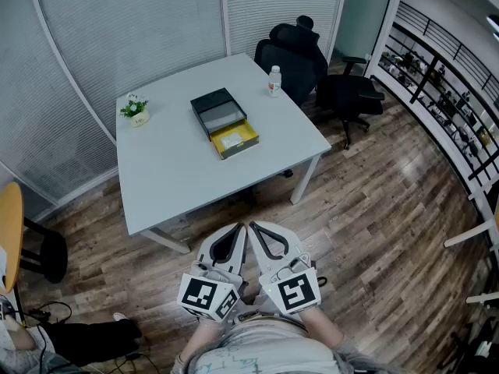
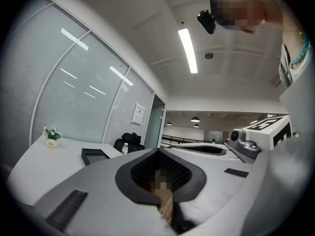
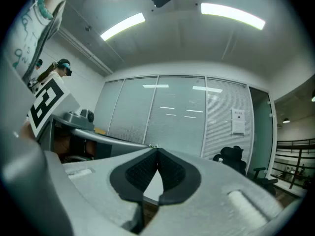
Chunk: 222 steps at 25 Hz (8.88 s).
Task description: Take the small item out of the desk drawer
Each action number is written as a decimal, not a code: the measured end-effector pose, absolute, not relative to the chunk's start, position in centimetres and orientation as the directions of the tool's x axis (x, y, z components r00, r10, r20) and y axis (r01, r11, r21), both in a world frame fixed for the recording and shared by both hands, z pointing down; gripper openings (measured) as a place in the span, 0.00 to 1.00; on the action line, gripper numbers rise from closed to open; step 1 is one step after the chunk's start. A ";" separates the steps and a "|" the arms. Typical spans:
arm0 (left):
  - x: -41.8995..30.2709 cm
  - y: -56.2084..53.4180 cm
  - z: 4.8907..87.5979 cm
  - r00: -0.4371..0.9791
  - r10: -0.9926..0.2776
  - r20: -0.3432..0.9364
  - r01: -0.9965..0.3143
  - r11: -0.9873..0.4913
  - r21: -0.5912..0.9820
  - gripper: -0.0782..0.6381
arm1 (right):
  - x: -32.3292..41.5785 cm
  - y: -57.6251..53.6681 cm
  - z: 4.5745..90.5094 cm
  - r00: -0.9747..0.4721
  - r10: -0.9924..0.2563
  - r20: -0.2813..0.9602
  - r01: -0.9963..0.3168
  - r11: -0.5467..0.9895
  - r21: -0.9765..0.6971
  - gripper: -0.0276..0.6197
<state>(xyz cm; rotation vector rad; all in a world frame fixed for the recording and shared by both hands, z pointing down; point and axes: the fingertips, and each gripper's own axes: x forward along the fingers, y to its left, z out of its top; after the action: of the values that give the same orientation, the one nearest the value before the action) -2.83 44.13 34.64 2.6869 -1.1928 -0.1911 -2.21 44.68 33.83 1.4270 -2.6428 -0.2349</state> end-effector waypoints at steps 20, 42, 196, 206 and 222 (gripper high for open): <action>-1.0 43.4 36.4 0.621 -0.784 -0.010 -0.751 -0.598 0.281 0.10 | 1.0 43.7 35.0 -0.607 -0.795 0.015 -0.785 0.603 0.141 0.05; -1.5 28.0 36.3 0.700 -0.714 -0.020 -0.679 -0.674 0.290 0.11 | -0.3 29.0 35.3 -0.554 -0.832 0.038 -0.819 0.552 0.155 0.05; -8.5 -10.2 41.8 0.449 -0.885 0.125 -0.868 -0.399 0.297 0.11 | -4.8 -11.9 54.1 -0.750 -0.345 0.564 -0.273 0.939 0.211 0.05; -10.0 -10.7 43.3 0.448 -0.883 0.141 -0.864 -0.387 0.321 0.11 | -5.6 -12.0 60.2 -0.664 -0.201 0.720 -0.137 0.980 0.147 0.05; -11.1 -11.0 44.2 0.448 -0.881 0.152 -0.859 -0.377 0.346 0.11 | -4.8 -11.3 67.0 -0.497 -0.067 0.865 0.006 0.997 0.081 0.05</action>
<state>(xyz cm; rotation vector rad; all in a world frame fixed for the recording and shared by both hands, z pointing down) -11.12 -11.02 44.18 2.3299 -1.4740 -0.0806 -4.83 -11.27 66.99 0.0424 -2.0895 -0.0887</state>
